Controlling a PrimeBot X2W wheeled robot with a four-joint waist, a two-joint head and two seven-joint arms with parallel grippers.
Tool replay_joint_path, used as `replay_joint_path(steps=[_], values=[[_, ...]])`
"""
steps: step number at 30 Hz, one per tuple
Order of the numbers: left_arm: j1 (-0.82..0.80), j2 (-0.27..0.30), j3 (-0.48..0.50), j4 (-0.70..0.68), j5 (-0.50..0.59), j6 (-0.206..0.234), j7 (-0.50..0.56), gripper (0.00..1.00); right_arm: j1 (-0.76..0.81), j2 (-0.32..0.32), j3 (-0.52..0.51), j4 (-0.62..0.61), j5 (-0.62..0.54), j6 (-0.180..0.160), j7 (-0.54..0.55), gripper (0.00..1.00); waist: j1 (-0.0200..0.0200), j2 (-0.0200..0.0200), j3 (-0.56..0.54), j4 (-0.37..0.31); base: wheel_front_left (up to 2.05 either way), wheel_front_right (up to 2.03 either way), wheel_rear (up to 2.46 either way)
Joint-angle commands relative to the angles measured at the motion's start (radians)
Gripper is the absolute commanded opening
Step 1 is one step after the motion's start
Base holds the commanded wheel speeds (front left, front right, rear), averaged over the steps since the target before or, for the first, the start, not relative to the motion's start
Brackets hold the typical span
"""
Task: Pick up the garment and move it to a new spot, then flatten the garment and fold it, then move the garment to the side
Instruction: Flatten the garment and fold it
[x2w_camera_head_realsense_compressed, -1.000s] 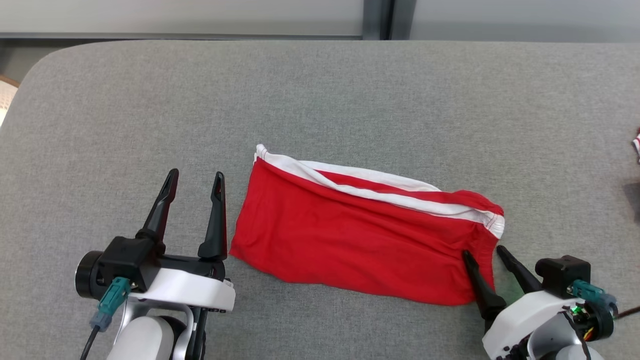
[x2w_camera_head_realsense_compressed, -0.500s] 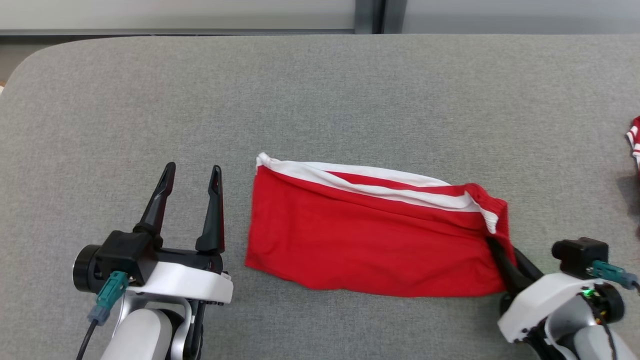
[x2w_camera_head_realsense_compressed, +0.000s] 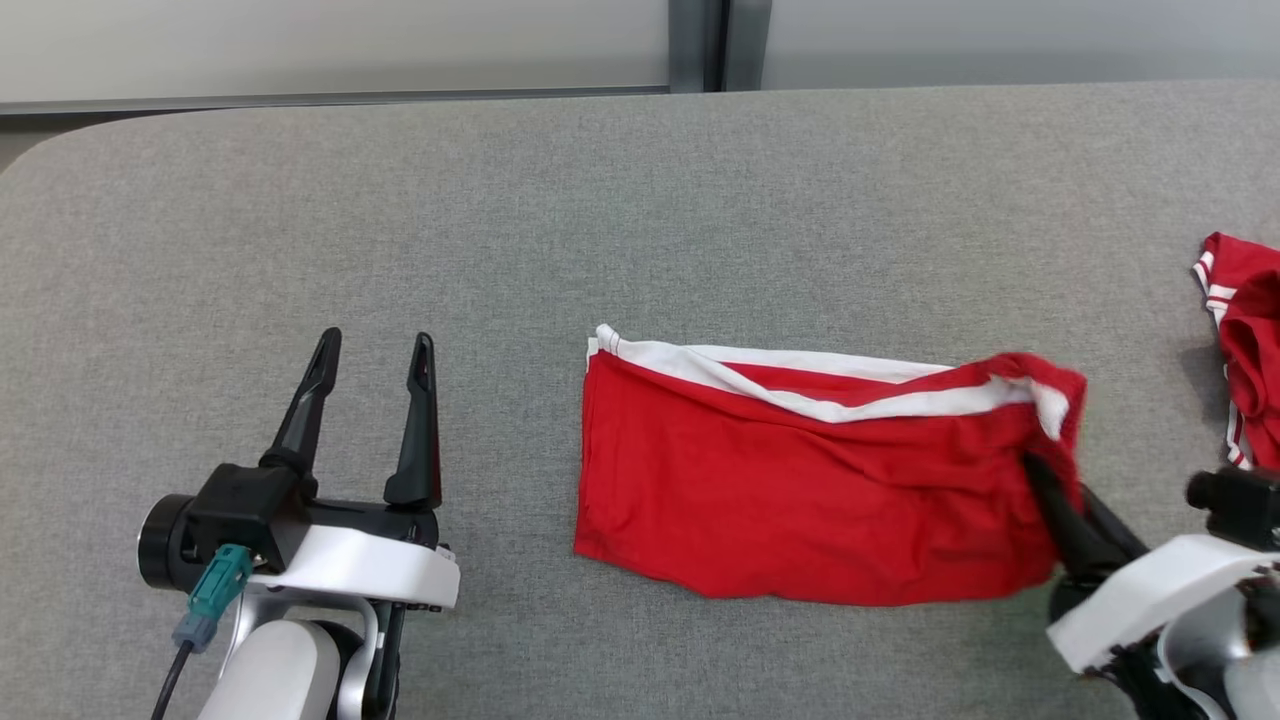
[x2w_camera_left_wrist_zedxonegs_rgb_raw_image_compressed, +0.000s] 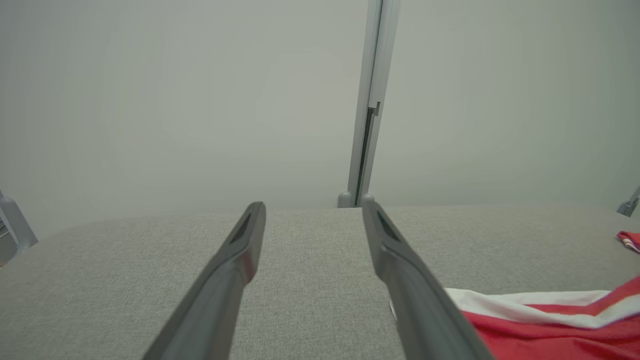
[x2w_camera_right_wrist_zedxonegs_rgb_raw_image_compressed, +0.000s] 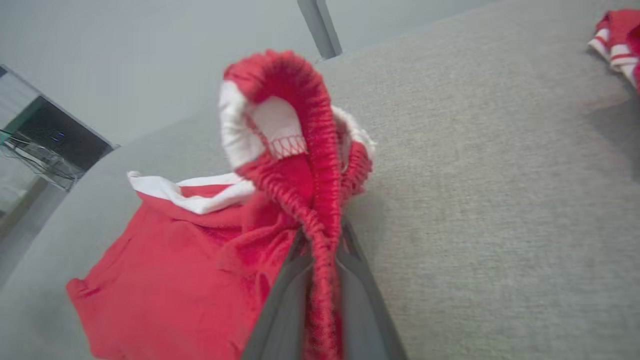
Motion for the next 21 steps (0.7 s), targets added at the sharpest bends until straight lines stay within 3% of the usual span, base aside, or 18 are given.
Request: replay_joint_path(steps=[1, 6, 9, 15, 21], values=[[0.003, 0.008, 0.001, 0.001, 0.006, 0.005, -0.001, 1.00, 0.001, 0.023, 0.013, -0.041, 0.073, 0.000, 0.028, 0.00, 0.0000, 0.0000, -0.002, 0.000, 0.00, 0.00, 0.00], [-0.008, 0.008, -0.008, 0.000, 0.009, 0.007, 0.005, 1.00, -0.026, 0.076, 0.075, -0.171, 0.300, 0.000, 0.153, 0.00, 0.0000, 0.0000, 0.001, 0.012, 0.00, 0.00, 0.00], [-0.016, 0.006, -0.015, 0.001, 0.008, 0.004, 0.006, 1.00, -0.062, 0.109, 0.114, -0.179, 0.381, 0.000, 0.202, 0.00, 0.0000, 0.0000, 0.009, 0.029, 0.00, 0.00, 0.00], [-0.035, -0.007, -0.028, 0.013, 0.000, -0.003, -0.001, 1.00, -0.168, 0.164, 0.211, -0.066, 0.402, 0.000, 0.215, 0.00, 0.0000, 0.0000, 0.031, 0.077, 0.00, 0.00, 0.00], [-0.049, -0.019, -0.041, 0.032, 0.000, -0.007, -0.013, 1.00, -0.265, 0.167, 0.301, 0.070, 0.350, 0.000, 0.143, 0.00, 0.0000, 0.0000, 0.059, 0.112, 0.00, 0.00, 0.00]])
